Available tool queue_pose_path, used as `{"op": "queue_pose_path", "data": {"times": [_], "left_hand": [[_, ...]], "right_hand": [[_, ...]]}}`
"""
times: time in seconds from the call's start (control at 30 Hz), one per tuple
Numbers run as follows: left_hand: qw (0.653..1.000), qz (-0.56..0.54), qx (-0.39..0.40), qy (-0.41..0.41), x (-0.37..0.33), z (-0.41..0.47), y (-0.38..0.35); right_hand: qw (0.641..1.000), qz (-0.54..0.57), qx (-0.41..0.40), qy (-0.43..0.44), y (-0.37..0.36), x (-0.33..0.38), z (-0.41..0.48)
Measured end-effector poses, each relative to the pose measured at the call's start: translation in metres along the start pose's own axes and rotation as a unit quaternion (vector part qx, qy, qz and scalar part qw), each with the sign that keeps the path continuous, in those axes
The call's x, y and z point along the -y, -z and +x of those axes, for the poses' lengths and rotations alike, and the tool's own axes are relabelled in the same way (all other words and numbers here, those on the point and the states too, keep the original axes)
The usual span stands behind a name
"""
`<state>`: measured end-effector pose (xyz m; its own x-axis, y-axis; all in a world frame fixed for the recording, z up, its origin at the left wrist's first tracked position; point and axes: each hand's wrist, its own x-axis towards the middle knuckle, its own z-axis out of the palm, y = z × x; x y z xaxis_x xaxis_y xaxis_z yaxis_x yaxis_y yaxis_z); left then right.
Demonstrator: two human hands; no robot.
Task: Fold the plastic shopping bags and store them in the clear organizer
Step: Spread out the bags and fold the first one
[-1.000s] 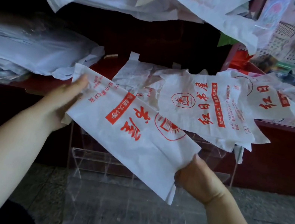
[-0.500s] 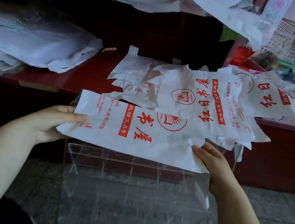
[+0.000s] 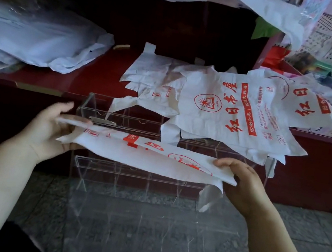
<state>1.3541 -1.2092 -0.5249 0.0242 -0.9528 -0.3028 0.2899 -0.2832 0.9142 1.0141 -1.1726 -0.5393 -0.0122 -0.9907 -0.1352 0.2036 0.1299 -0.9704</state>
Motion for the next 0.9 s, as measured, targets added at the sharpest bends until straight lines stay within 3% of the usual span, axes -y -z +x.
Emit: {"op": "queue_pose_path", "data": {"times": [0.2,0.37,0.43,0.5,0.57,0.73,0.8,0.9], "left_hand": [[0.981,0.185,0.035,-0.042,-0.002,-0.014,-0.012],[0.965,0.242,0.003,-0.104,-0.011,-0.023,-0.018],[0.955,0.260,0.009,-0.143,-0.014,-0.027,-0.021],[0.950,0.265,0.028,-0.165,-0.018,-0.034,-0.029],[0.943,0.278,0.054,-0.176,-0.020,-0.042,-0.039],[0.920,0.311,0.137,-0.195,-0.017,-0.061,-0.068],[0.910,0.319,0.165,-0.210,-0.016,-0.066,-0.079],[0.907,0.314,0.162,-0.228,-0.017,-0.066,-0.085]], "right_hand": [[0.993,-0.118,-0.027,0.015,-0.006,-0.002,-0.002],[0.988,-0.155,-0.018,-0.010,-0.004,-0.002,-0.004],[0.961,-0.275,-0.006,0.004,-0.005,-0.001,-0.006],[0.913,-0.405,0.005,0.057,-0.011,0.003,-0.009],[0.884,-0.456,0.020,0.103,-0.022,0.006,-0.013],[0.905,-0.376,0.137,0.143,-0.069,0.012,-0.030],[0.911,-0.346,0.188,0.123,-0.088,0.012,-0.034],[0.922,-0.331,0.190,0.068,-0.099,0.009,-0.034]]}}
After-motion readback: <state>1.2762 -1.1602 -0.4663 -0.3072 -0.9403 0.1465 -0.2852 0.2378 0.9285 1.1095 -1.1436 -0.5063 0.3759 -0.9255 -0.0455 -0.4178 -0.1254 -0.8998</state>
